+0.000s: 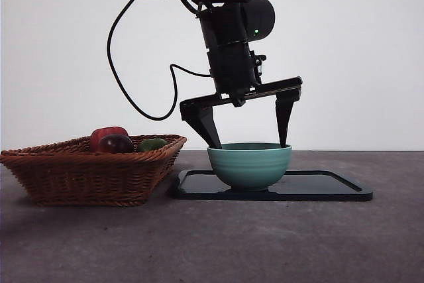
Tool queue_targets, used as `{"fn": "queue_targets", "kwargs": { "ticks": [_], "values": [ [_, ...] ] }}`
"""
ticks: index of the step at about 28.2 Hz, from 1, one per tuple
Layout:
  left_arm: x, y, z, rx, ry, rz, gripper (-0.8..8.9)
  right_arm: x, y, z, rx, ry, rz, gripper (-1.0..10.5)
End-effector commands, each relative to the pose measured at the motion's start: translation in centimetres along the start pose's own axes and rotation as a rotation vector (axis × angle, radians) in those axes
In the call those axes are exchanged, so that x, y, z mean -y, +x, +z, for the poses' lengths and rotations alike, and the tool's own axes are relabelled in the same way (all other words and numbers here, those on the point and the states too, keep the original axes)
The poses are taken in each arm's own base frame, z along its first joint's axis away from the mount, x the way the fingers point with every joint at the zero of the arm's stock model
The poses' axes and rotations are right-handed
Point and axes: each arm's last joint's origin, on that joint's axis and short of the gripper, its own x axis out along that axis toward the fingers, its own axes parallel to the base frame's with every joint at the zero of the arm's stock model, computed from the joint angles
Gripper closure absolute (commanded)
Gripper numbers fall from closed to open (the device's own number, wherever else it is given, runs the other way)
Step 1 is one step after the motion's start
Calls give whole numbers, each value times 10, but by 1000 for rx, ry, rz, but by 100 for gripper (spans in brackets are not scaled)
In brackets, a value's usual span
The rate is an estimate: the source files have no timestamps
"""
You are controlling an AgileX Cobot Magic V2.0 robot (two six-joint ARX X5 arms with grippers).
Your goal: Pick up the wifruite, put it on the bowl, pick up the plate, put it on desk
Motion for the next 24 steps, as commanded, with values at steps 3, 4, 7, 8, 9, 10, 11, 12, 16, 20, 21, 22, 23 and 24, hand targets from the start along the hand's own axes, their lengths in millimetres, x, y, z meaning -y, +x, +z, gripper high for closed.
{"fn": "queue_targets", "kwargs": {
  "ticks": [3, 4, 7, 8, 9, 10, 11, 12, 16, 20, 21, 22, 23, 24],
  "values": [
    [4, 13, 1, -7, 32, -1, 284, -1, -3, 3, 17, 9, 15, 378],
    [4, 13, 1, -6, 33, -2, 291, -1, -3, 3, 17, 9, 14, 378],
    [4, 13, 1, -6, 41, -1, 324, -1, -3, 3, 17, 9, 14, 378],
    [5, 14, 1, -6, 45, -1, 324, -1, -3, 3, 17, 9, 14, 378],
    [5, 15, 1, -7, 46, 0, 324, -1, -3, 3, 17, 9, 14, 378],
    [5, 17, 1, -9, 52, 1, 324, -1, -3, 3, 17, 9, 15, 378],
    [4, 19, 1, -8, 59, 7, 325, -1, -3, 3, 17, 9, 15, 378],
    [4, 19, 1, -9, 62, 7, 333, -1, -3, 3, 17, 9, 15, 378],
    [6, 20, 3, 11, 77, 0, 387, -1, -3, 3, 17, 9, 14, 378],
    [6, 22, 1, -5, 92, 5, 442, -1, -3, 3, 17, 8, 14, 378],
    [6, 24, 1, -9, 99, 5, 441, -1, -3, 3, 17, 8, 14, 378],
    [7, 26, 0, -15, 105, 7, 440, -1, -3, 3, 17, 8, 14, 378],
    [7, 28, -1, -22, 108, 9, 440, -1, -3, 3, 17, 8, 14, 378],
    [7, 32, -2, -32, 111, 12, 440, -1, -3, 3, 18, 8, 14, 378]
  ]
}}
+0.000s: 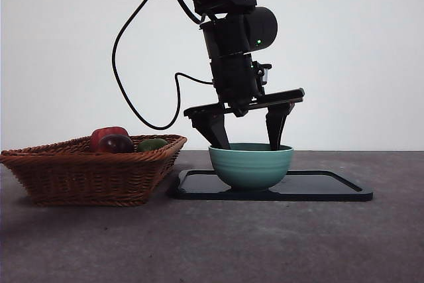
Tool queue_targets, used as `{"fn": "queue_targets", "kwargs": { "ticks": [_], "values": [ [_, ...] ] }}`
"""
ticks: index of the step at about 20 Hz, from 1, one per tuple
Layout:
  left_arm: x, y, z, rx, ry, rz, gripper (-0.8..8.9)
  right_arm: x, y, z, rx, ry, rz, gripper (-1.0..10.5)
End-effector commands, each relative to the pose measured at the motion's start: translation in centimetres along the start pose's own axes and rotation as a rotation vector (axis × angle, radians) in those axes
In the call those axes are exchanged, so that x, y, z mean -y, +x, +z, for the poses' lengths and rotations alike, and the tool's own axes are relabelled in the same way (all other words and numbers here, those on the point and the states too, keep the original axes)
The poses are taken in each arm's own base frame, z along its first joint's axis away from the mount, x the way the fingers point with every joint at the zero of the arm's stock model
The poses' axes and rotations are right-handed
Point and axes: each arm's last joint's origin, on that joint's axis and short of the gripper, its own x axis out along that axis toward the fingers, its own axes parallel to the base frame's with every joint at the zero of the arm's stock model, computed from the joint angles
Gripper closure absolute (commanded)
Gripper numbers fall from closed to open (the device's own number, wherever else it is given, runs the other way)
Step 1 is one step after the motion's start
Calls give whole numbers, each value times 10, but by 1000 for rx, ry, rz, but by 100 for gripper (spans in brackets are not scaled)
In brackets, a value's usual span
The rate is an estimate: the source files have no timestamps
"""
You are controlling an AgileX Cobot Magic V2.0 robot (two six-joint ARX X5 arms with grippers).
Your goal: Pick up the wifruite, put it on the bowl, pick up the plate, put it on desk
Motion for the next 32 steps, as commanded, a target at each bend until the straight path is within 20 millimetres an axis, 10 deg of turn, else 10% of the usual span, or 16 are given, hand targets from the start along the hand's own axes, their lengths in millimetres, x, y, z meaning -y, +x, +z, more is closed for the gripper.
{"fn": "queue_targets", "kwargs": {
  "ticks": [1, 11, 32],
  "values": [
    [7, 21, -2, -33, 39, 7, 440, -1, -3, 3, 18, 8, 15, 378],
    [9, 9, 6, 7, 66, 50, 578, -1, -3, 3, 17, 9, 15, 378],
    [13, -186, -2, 162, 139, -102, 575, -1, -3, 3, 18, 8, 14, 378]
  ]
}}
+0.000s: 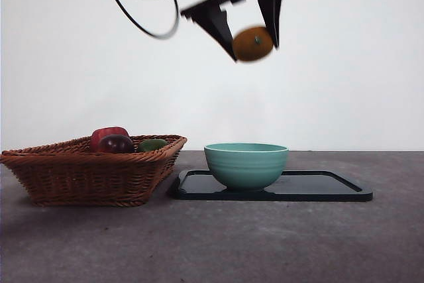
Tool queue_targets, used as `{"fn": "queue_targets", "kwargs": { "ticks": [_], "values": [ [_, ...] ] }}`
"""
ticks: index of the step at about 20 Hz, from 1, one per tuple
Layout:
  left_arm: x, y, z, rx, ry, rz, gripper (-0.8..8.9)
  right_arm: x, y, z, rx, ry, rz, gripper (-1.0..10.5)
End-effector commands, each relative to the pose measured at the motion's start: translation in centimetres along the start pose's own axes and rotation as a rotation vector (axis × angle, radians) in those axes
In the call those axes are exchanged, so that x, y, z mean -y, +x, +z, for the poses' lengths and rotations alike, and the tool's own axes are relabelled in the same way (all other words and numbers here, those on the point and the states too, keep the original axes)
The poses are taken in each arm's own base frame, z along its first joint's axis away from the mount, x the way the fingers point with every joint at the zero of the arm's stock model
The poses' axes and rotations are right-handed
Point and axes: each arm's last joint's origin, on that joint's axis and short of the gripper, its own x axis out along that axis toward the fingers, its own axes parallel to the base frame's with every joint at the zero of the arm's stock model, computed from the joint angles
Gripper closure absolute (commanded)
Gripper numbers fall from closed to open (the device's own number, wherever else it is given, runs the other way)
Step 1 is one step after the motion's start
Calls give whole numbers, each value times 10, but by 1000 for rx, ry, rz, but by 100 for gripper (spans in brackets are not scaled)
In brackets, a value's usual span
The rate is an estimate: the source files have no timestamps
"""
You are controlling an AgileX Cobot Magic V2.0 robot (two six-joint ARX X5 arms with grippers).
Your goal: Pick up the wifruite, put it on the bowl, pick up the plate, put it on desk
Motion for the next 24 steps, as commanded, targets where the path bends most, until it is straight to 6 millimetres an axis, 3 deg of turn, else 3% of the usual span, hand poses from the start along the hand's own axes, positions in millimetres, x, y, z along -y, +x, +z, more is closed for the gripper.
{"fn": "queue_targets", "kwargs": {
  "ticks": [1, 4, 9, 14, 19, 24],
  "values": [
    [6, -37, -10, 7, 40, -11, 575, -1, -3, 3, 17, 8, 14, 378],
    [4, -66, -30, -22, 60, -2, 575, -1, -3, 3, 17, 8, 14, 378],
    [-9, -114, -80, -47, 67, 138, 573, -1, -3, 3, 17, 8, 14, 378],
    [-37, -148, -133, -62, -22, 179, 573, -1, -3, 3, 17, 8, 14, 378],
    [-67, -159, -178, -84, -135, 237, 573, -1, -3, 3, 18, 8, 14, 378],
    [-80, -146, -187, 13, -189, 251, 573, -1, -3, 3, 18, 8, 15, 378]
  ]
}}
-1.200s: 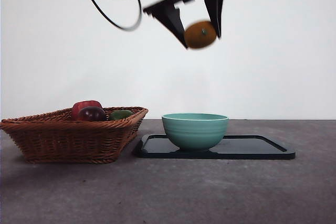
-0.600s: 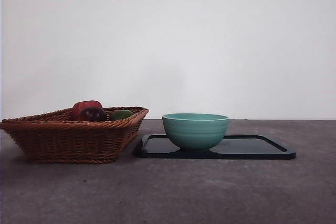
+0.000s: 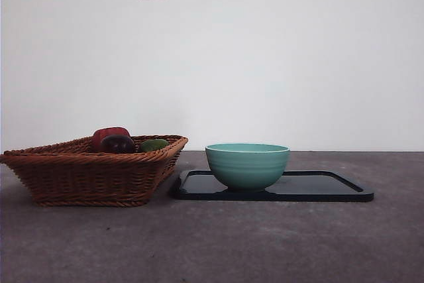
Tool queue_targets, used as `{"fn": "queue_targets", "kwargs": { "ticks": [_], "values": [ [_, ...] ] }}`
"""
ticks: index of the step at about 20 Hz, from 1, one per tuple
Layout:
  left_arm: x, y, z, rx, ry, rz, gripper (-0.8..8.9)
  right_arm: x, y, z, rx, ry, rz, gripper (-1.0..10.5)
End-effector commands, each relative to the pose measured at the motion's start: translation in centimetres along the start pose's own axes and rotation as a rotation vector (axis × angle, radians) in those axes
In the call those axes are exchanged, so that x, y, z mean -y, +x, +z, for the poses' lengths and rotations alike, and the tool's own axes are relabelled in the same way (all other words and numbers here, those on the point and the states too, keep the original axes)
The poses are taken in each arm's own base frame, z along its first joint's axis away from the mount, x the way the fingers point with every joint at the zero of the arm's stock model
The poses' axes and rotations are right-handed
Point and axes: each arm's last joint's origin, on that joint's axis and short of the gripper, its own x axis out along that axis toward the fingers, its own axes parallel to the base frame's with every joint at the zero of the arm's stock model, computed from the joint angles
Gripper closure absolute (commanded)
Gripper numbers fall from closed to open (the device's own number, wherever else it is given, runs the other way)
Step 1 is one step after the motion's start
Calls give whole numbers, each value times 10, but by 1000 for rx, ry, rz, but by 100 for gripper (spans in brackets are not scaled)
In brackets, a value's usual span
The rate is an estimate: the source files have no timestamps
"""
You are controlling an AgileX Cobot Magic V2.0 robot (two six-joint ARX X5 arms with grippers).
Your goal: Pick up the wifruite, put it on the bowl, pick up the plate, put it on desk
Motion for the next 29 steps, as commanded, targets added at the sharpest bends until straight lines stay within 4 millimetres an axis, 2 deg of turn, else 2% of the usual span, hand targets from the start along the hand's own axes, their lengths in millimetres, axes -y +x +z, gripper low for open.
{"fn": "queue_targets", "kwargs": {
  "ticks": [1, 6, 14, 19, 24, 29],
  "values": [
    [2, 16, 4, 4, -10, 1, 573, -1, -3, 3, 18, 8, 15, 378],
    [4, 67, 5, 10, -42, 0, 572, -1, -3, 3, 17, 8, 14, 378],
    [14, 154, 33, -25, -48, 8, 569, -1, -3, 3, 17, 8, 14, 378],
    [14, 203, 43, -42, -58, 18, 566, -1, -3, 3, 17, 8, 14, 378],
    [4, 231, 47, -55, -91, 35, 566, -1, -3, 3, 17, 8, 14, 378],
    [0, 241, 46, -75, -101, 43, 566, -1, -3, 3, 17, 8, 14, 378]
  ]
}}
